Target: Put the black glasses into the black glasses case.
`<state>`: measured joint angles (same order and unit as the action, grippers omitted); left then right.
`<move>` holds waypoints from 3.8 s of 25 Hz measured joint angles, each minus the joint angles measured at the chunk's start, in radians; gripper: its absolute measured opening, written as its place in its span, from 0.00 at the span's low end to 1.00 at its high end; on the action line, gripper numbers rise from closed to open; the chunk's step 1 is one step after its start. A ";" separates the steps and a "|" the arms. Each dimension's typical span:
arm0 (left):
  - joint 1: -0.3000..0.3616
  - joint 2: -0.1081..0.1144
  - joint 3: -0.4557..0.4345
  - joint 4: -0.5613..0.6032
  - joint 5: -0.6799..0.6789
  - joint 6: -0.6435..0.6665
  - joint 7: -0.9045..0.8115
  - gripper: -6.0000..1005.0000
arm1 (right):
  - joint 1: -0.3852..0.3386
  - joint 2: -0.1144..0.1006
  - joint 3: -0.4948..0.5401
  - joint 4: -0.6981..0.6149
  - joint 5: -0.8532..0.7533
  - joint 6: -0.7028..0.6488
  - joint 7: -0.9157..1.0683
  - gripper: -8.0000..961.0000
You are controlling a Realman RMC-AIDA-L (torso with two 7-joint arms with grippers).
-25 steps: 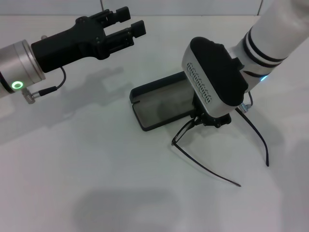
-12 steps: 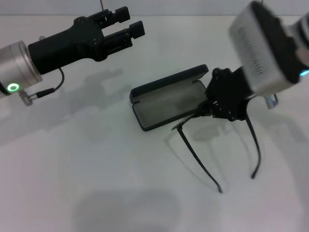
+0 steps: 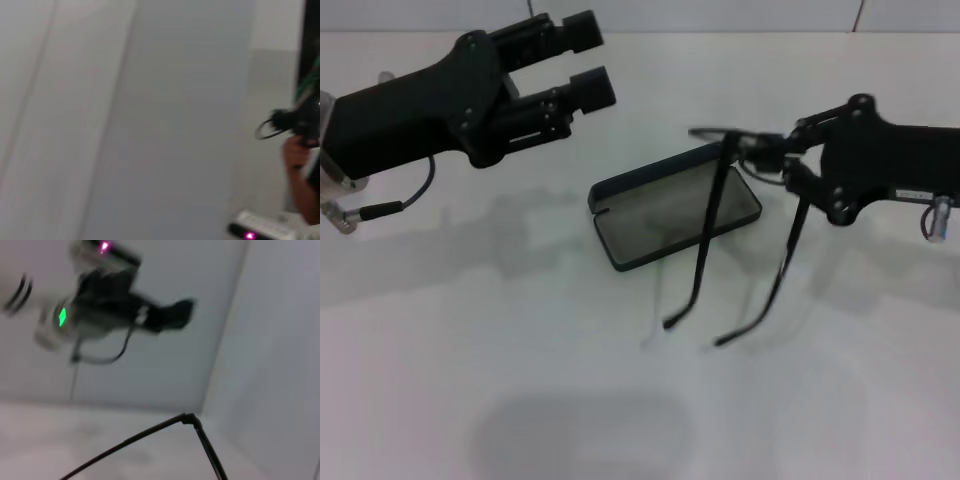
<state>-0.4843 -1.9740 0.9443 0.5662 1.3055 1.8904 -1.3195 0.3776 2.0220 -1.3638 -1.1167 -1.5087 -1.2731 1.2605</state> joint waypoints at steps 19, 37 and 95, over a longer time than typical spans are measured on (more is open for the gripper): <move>-0.198 -0.059 0.060 -0.060 0.203 0.034 -0.097 0.68 | 0.081 -0.001 -0.009 0.287 0.346 -0.033 -0.152 0.11; -0.175 -0.053 0.054 -0.055 0.220 -0.022 -0.118 0.68 | 0.092 -0.003 0.092 0.343 0.329 -0.165 -0.154 0.11; -0.254 -0.074 0.053 -0.039 0.364 -0.047 -0.043 0.68 | 0.272 -0.059 0.125 0.653 0.209 -0.313 -0.053 0.10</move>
<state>-0.7380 -2.0477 0.9971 0.5276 1.6690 1.8436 -1.3622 0.6494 1.9629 -1.2386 -0.4641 -1.2994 -1.5865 1.2077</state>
